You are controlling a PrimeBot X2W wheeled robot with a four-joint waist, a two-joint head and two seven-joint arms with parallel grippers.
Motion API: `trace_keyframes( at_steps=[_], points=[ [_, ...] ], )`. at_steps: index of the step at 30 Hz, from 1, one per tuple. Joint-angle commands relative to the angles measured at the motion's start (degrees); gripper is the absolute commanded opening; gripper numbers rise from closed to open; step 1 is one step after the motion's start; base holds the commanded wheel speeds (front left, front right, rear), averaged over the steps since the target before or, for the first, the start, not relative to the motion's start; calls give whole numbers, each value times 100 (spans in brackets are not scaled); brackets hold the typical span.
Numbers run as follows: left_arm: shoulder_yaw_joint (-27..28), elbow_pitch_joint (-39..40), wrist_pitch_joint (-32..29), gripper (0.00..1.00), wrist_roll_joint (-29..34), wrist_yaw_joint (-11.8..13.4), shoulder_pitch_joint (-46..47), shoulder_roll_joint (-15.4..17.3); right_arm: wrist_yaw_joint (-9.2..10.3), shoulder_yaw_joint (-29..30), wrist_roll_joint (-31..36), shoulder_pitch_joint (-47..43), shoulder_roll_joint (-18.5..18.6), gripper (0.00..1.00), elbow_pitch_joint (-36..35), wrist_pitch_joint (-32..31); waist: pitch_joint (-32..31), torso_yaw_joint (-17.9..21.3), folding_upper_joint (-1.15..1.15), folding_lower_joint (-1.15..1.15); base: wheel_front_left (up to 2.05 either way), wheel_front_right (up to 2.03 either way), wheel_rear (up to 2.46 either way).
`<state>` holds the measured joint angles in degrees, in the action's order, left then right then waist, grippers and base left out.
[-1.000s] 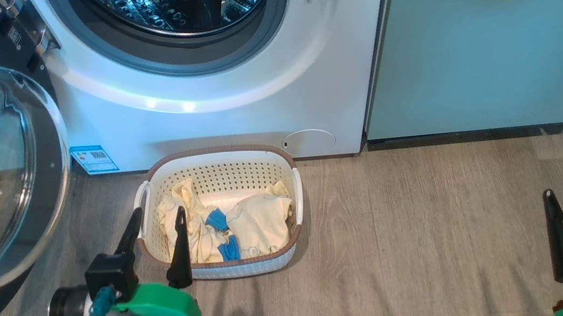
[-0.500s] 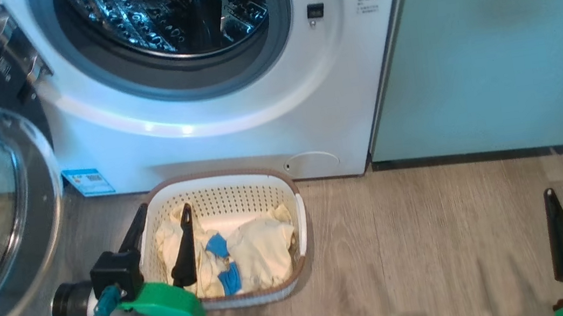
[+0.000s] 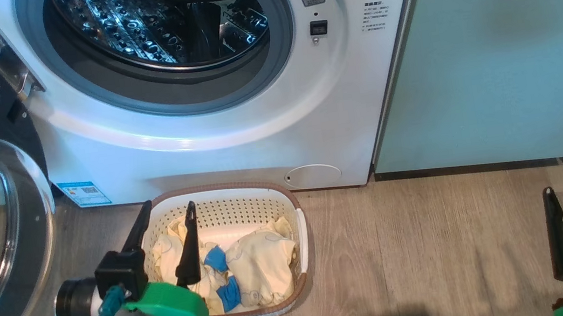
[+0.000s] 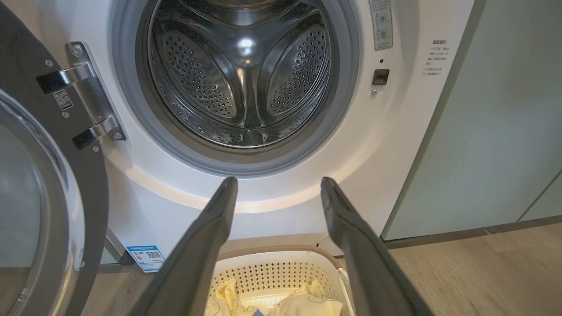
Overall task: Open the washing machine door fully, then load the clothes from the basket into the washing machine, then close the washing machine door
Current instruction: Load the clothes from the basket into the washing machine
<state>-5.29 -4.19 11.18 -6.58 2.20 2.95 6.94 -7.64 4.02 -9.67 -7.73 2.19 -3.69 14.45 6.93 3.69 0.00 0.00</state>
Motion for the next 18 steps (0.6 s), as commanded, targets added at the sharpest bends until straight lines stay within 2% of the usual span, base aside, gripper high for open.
trace_keyframes(
  at_steps=[1, 18],
  points=[
    [194, 167, 60, 100, 14, 27, 255, 118, 15, -107, -34, 218, 69, 100, -169, 55, -3, 1, 0, 0, 0, 0, 0],
    [91, 129, 39, 100, -14, 107, 244, 130, 15, -90, -18, 197, 69, 100, -161, 55, -2, -34, 0, 0, 0, 0, 0]
  ],
)
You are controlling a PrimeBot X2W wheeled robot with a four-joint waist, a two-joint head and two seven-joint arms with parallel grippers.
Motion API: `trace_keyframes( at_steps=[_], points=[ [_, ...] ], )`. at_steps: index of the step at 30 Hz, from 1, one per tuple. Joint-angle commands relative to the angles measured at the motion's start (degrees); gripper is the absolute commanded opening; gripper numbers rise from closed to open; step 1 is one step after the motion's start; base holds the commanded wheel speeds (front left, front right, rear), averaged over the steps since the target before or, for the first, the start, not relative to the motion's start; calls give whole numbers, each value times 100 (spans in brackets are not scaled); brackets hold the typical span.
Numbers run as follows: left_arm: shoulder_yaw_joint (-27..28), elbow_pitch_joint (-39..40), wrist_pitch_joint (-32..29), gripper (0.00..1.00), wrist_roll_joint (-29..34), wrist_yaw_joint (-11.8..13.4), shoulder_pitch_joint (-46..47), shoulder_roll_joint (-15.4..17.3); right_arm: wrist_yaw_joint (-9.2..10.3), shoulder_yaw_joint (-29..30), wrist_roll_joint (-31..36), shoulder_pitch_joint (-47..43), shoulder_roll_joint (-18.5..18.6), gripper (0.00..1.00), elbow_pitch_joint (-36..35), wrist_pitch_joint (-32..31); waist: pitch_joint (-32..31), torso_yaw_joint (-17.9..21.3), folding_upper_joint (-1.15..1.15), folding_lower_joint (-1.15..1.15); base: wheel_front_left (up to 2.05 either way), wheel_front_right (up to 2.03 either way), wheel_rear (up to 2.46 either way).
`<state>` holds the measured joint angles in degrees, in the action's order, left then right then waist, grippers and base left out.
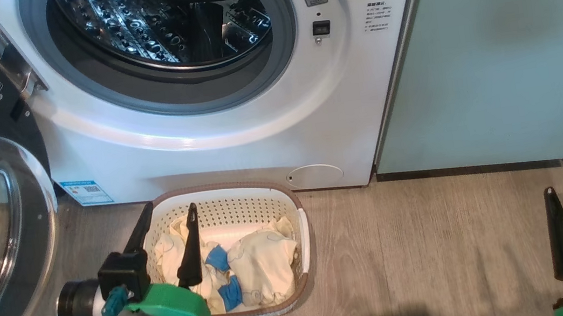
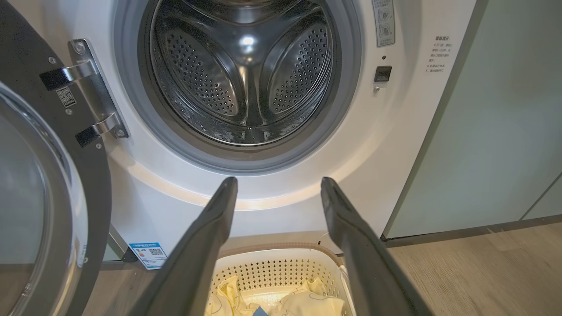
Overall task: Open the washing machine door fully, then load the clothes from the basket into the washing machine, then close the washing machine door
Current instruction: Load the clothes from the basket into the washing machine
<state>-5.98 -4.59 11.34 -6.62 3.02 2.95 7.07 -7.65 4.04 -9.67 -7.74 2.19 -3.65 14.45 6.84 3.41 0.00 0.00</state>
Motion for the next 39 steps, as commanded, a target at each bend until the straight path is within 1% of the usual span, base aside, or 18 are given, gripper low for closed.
trace_keyframes(
  at_steps=[1, 13, 16, 20, 23, 28, 33, 34, 37, 38, 39],
  points=[
    [153, 170, 19, 100, -14, 29, 244, 115, 16, -89, -16, 195, 69, 100, -166, 55, 17, -14, 0, 0, 0, 0, 0],
    [-17, 180, -100, 100, -92, 8, 328, 56, 16, -55, 6, 293, 69, 100, -199, 55, 396, -221, 0, 0, 0, 0, 0],
    [-119, 123, -147, 100, -147, -79, 403, 25, 16, -77, 9, 370, 69, 100, -246, 55, 630, -275, 0, 0, 0, 0, 0],
    [-355, -113, -197, 100, -237, -312, 656, -42, 16, -134, 8, 548, 69, 100, -325, 55, 1084, -283, 0, 0, 0, 0, 0],
    [-519, -454, -255, 100, -275, -471, 976, -86, 16, -174, -21, 747, 69, 100, -380, 55, 1534, -226, 0, 0, 0, 0, 0],
    [-667, -1260, -315, 100, -317, -634, 1673, -137, 16, -261, -113, 1107, 69, 100, -405, 55, 2259, -8, 0, 0, 0, 0, 0],
    [-735, -2161, -353, 100, -399, -786, 2360, -123, 16, -363, -251, 1444, 69, 100, -401, 55, 2870, 281, 0, 0, 0, 0, 0],
    [-735, -2161, -353, 100, -399, -786, 2360, -123, 16, -363, -251, 1444, 69, 100, -401, 55, 2870, 281, 0, 0, 0, 0, 0],
    [-789, -2664, -376, 100, -444, -870, 2754, -79, 16, -447, -355, 1633, 69, 100, -395, 55, 3210, 450, 0, 0, 0, 0, 0],
    [-808, -3014, -385, 100, -497, -913, 3005, -53, 16, -492, -422, 1739, 69, 100, -388, 55, 3413, 544, 0, 0, 0, 0, 0],
    [-821, -3194, -392, 100, -528, -934, 3124, -43, 16, -516, -451, 1789, 69, 100, -385, 55, 3505, 589, 0, 0, 0, 0, 0]
  ],
)
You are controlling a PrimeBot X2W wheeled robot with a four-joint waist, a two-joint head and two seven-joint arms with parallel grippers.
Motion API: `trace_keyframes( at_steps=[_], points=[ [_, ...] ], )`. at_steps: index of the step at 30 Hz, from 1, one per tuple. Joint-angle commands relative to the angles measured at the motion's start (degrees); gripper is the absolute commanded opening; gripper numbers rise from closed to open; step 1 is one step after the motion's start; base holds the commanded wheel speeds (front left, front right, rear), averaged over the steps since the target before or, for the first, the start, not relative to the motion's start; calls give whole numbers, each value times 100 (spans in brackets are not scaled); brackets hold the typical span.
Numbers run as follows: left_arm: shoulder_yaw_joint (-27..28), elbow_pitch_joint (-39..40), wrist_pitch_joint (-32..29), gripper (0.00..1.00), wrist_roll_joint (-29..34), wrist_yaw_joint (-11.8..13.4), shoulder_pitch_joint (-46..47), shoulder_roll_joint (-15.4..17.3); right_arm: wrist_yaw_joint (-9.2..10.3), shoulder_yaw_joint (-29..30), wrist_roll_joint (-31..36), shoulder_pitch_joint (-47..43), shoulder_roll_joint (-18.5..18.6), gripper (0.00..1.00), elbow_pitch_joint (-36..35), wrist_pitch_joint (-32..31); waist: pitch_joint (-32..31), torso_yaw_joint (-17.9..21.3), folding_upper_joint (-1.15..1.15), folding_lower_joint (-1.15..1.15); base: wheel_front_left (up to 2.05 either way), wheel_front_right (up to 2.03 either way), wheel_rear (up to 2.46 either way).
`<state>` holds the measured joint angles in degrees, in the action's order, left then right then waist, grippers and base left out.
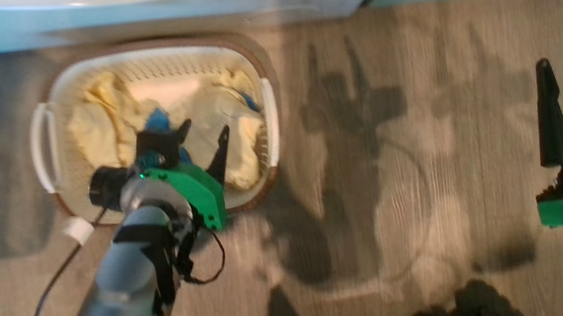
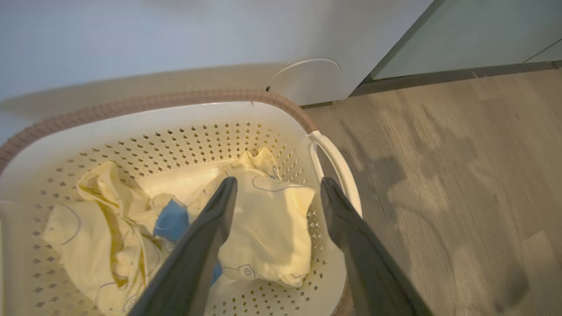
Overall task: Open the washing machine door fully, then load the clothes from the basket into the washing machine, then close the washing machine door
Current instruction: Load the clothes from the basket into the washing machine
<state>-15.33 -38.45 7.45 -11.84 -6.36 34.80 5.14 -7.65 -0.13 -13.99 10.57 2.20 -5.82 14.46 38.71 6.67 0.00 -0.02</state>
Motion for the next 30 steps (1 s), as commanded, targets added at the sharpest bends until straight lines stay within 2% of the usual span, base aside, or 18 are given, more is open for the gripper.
trace_keyframes(
  at_steps=[1, 13, 20, 28, 29, 30],
  points=[
    [98, 18, -1, 100, -37, -16, 56, 160, 16, -121, -53, 8, 67, 100, -165, 54, 405, 307, 0, 2, 0, 0, 0],
    [-247, -1719, -62, 100, -602, -110, 1047, 250, 16, -424, -446, 418, 67, 100, -143, 54, 1126, 838, 0, 2, 0, 0, 0],
    [-321, -2403, -105, 100, -918, -112, 1509, 500, 16, -596, -673, 523, 67, 100, -194, 54, 1495, 1159, 0, 2, 0, 0, 0],
    [-219, -3106, -126, 100, -993, 176, 1931, 688, 16, -773, -826, 555, 67, 100, -283, 54, 1708, 1434, 0, 2, 0, 0, 0],
    [-231, -3150, -116, 48, -985, 208, 1966, 693, 16, -776, -834, 552, 67, 100, -283, 54, 1715, 1444, 0, 2, 0, 0, 0],
    [-236, -3187, -105, 12, -986, 224, 1993, 692, 16, -777, -840, 551, 67, 100, -283, 54, 1718, 1450, 0, 2, 0, 0, 0]
  ],
)
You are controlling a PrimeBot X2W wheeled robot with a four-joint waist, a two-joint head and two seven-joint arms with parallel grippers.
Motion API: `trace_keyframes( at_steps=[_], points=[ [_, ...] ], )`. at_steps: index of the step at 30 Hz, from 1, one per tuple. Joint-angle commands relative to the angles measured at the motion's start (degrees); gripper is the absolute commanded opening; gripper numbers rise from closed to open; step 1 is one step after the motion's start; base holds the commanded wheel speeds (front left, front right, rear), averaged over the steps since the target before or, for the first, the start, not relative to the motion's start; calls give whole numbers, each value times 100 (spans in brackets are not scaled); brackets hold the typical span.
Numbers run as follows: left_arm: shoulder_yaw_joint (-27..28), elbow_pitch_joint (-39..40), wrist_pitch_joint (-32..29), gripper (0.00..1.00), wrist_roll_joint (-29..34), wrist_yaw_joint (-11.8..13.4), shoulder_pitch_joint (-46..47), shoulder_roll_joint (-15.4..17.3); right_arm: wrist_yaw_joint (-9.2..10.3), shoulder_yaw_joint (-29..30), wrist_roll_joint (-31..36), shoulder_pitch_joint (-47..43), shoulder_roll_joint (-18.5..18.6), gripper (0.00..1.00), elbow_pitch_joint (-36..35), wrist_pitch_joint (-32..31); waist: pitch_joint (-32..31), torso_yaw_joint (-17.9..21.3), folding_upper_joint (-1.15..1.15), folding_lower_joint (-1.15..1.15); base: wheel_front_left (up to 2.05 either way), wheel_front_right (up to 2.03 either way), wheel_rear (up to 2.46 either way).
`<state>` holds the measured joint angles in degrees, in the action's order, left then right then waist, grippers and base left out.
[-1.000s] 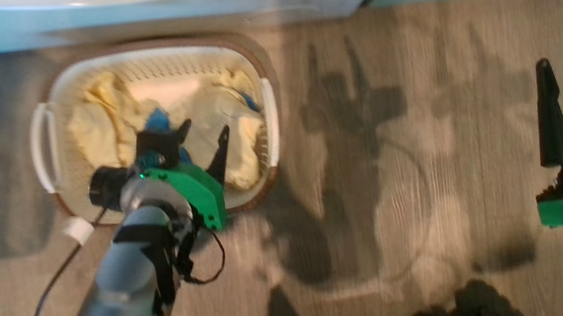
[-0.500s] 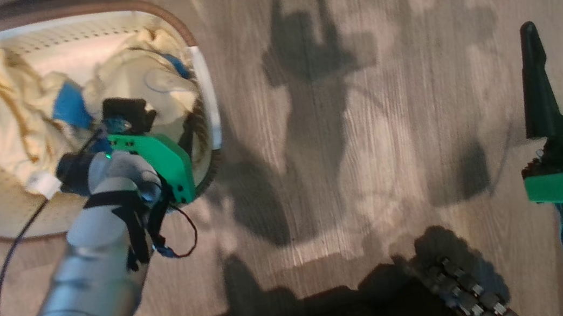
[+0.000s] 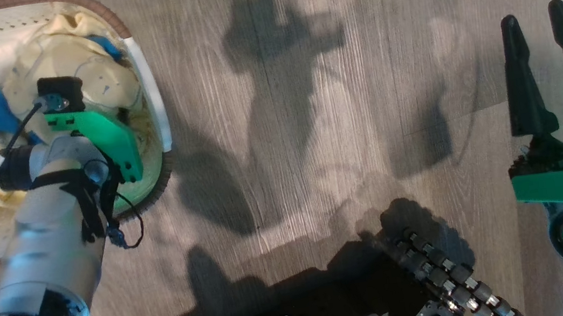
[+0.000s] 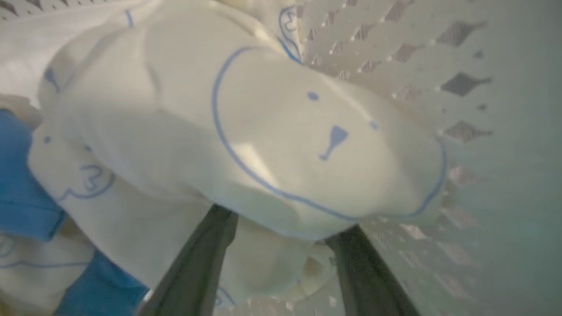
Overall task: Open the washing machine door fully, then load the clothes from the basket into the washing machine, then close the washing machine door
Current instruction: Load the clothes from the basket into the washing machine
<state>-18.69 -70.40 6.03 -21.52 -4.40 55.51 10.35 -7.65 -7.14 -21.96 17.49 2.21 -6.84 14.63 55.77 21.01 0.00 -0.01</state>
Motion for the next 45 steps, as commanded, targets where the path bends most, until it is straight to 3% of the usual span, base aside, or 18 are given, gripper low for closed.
trace_keyframes(
  at_steps=[1, 13, 25, 45],
  points=[
    [105, -28, 38, 0, -34, 34, -57, 164, 16, -77, -48, -141, 66, 100, -178, 37, 13, 19, 0, 1, 0, 0, 0],
    [-86, -217, 250, 0, 50, 144, 13, 63, 16, 14, 54, -136, 66, 100, -138, 37, -159, -161, 0, 1, 0, 0, 0],
    [-374, 137, 874, 0, 267, 275, -270, -203, 16, 452, 459, -362, 66, 100, -84, 37, -925, -781, 0, 1, 0, 0, 0],
    [94, 3873, 897, 0, 558, 537, -2288, -290, 16, 954, 1105, -1086, 66, 100, 99, 37, -2742, -1774, 0, 1, 0, 0, 0]
  ],
)
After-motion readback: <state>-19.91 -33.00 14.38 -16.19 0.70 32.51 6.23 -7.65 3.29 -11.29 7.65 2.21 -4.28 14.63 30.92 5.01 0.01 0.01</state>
